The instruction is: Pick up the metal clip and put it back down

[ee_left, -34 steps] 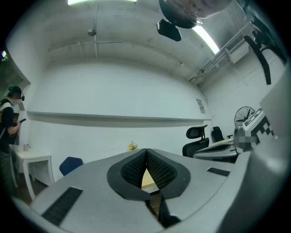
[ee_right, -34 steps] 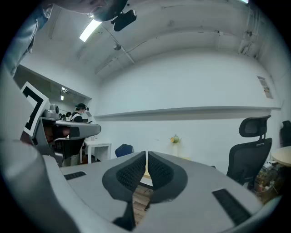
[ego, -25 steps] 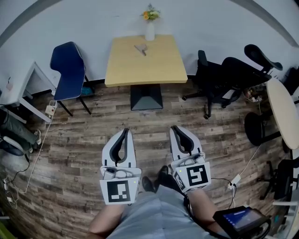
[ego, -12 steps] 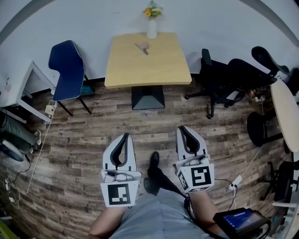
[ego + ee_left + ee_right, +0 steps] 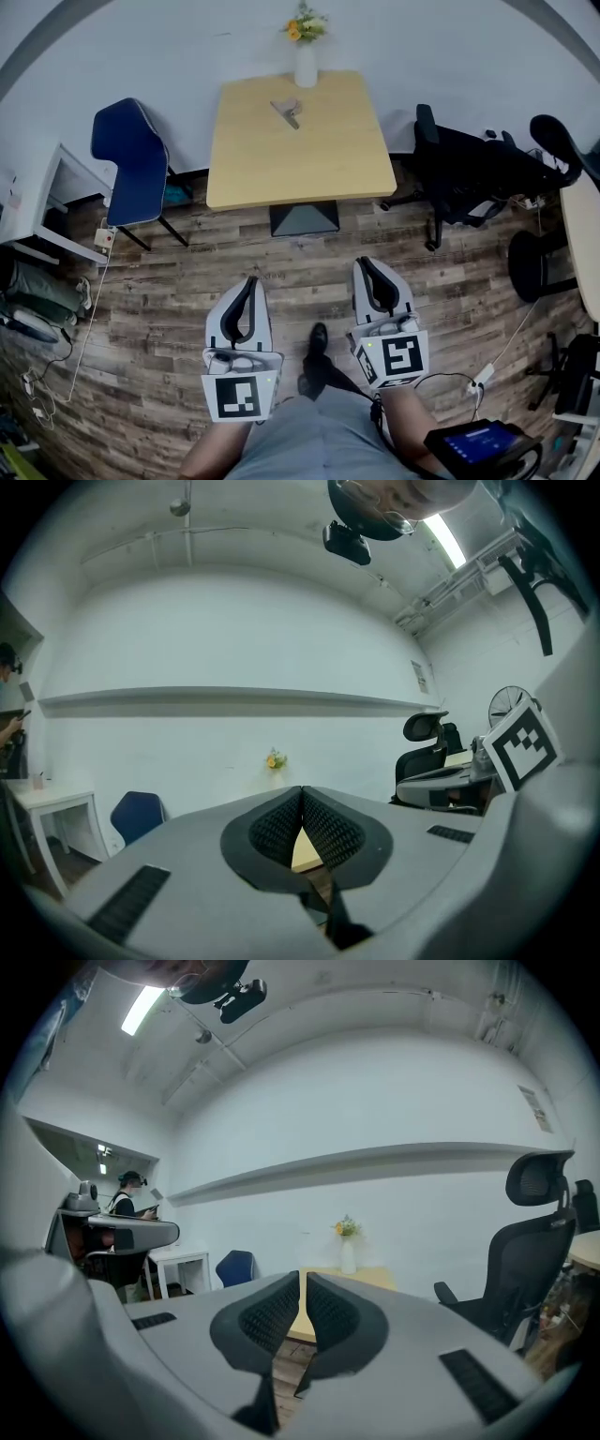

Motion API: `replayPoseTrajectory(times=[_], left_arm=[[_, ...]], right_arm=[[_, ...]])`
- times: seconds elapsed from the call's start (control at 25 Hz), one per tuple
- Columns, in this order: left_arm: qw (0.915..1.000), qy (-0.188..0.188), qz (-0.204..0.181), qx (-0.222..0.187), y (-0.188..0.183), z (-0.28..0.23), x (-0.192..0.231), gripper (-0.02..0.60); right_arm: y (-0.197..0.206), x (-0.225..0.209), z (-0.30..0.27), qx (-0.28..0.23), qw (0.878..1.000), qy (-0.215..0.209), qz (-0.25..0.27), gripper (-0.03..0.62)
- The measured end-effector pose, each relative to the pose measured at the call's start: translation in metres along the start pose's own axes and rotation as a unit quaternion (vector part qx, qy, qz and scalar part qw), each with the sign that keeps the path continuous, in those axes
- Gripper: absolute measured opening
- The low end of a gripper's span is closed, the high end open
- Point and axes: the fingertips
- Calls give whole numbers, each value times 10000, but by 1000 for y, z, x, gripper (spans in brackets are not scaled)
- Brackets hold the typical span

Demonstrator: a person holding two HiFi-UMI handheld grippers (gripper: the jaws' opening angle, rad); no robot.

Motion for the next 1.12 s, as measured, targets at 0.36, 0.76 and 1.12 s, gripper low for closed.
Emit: replayPoseTrajectory(times=[0.36,0.76,1.12], left_arm=[[9994,-29,-220,-254,-29,-90,3,18],[9997,-138,-117,-175,-15,-143,25,18],[9998,-201,73,-18,14,-204,72,18]], right_arm=[[-27,-41,-76,-222,9994,-263,-99,54],[-16,-56,-134,-57,9991,-415,-84,54],[8,-60,-209,192,9989,-406,-143,53]])
Point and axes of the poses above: the fingertips, and each gripper's own axes: z backward along the fingers, x to its left, y out of its underside, and after that the axes turned 7 degrees about -x, right-handed
